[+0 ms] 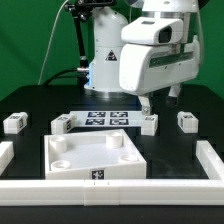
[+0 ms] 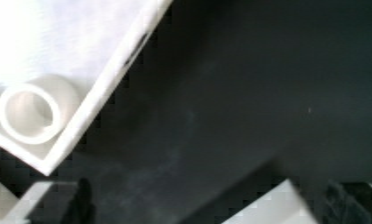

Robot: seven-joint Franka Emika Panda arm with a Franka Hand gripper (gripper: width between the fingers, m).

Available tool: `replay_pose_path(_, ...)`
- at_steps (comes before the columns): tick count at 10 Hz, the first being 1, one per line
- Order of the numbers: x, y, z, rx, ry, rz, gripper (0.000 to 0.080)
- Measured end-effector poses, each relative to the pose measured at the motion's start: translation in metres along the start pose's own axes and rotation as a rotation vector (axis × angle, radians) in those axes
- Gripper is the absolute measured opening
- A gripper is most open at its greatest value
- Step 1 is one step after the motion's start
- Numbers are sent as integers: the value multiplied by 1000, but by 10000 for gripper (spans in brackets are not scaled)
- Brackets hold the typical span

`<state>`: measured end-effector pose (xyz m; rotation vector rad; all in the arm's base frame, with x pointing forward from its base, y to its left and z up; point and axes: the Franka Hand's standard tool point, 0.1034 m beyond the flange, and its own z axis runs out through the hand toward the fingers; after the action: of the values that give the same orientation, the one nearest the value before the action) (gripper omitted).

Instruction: Assemble one leg

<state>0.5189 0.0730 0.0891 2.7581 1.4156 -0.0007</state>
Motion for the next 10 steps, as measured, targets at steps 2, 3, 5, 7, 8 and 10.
replay_pose_path(2,-27,3,12,28,-18,-172,650)
replay_pose_path(3,-26,4,12,26,-18,-155,650)
replay_pose_path(5,-26,3,13,28,-18,-156,650)
replay_pose_path(7,-30,10,16,14,0,-272,650)
replay_pose_path(8,-39,12,19,-11,22,-352,650)
replay_pose_path(10,-59,8,29,-12,30,-492,650)
